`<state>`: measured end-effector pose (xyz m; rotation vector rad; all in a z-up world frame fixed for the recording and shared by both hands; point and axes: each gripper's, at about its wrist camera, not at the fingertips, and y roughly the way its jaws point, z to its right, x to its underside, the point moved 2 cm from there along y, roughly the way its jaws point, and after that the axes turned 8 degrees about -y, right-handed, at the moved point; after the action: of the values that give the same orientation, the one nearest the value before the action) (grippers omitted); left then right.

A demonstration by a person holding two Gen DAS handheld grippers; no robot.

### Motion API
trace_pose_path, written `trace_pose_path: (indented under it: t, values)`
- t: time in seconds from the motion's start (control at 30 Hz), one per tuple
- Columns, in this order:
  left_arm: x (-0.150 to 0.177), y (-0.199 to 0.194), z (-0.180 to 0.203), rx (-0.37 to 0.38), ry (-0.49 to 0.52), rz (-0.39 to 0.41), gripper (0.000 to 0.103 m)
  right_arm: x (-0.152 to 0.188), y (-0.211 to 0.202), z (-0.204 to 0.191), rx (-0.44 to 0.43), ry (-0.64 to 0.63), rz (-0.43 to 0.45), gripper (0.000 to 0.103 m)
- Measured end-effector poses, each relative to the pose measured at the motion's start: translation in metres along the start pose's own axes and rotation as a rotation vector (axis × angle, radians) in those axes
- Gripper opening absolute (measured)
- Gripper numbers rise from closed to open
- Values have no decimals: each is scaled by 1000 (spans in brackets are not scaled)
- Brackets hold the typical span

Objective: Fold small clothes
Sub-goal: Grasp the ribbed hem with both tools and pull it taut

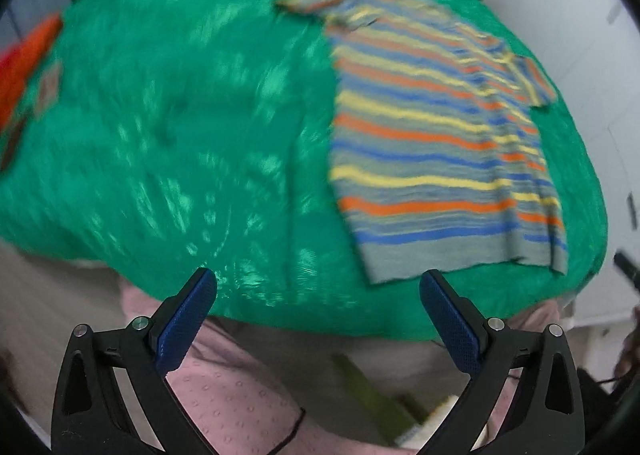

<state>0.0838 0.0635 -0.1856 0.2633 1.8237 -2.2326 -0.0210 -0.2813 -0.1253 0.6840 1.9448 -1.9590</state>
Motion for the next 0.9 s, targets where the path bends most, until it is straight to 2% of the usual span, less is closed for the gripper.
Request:
trace_pose_path:
  t: [0.1, 0.13, 0.17, 0.2, 0.27, 0.3, 0.33, 0.37, 0.43, 0.53, 0.63, 0.7, 0.77, 0.83, 0.9]
  values:
    - [-6, 25, 3, 100, -8, -46, 98, 9, 39, 13, -168, 55, -83, 102]
    - [-8, 31, 12, 128, 11, -55, 94, 9, 53, 15, -255, 88, -83, 99]
    - [-8, 37, 22, 142, 36, -63, 84, 9, 65, 17, -321, 128, -81, 93]
    - [-8, 41, 30, 137, 56, -71, 79, 9, 79, 20, -366, 175, -88, 88]
    - [-9, 55, 45, 94, 90, -88, 51, 11, 105, 28, -395, 258, -112, 55]
    - [-9, 59, 48, 83, 95, -86, 39, 13, 115, 31, -418, 295, -116, 43]
    - [-9, 61, 49, 81, 100, -85, 2, 15, 126, 33, -468, 338, -126, 10]
    - [-10, 59, 50, 79, 103, -84, 4, 16, 130, 33, -497, 362, -145, 6]
    - [-11, 42, 46, 89, 111, -48, 3, 14, 125, 36, -496, 373, -146, 6]
    - [-10, 11, 29, 71, 125, -1, 3, 0, 78, 42, -412, 280, -97, 4]
    - [-7, 3, 17, 58, 129, -12, 3, -7, 56, 42, -350, 218, -109, 4]
    - [-5, 14, 23, 14, 159, -35, 3, -5, 61, 38, -331, 184, -155, 4]
    - [5, 33, 21, -24, 150, -77, 3, 2, 77, 31, -268, 132, -212, 4]
    - [10, 43, 24, -47, 148, -75, 3, 15, 99, 29, -213, 121, -266, 4]
    - [11, 48, 29, -73, 154, -54, 3, 23, 107, 29, -194, 128, -267, 4]
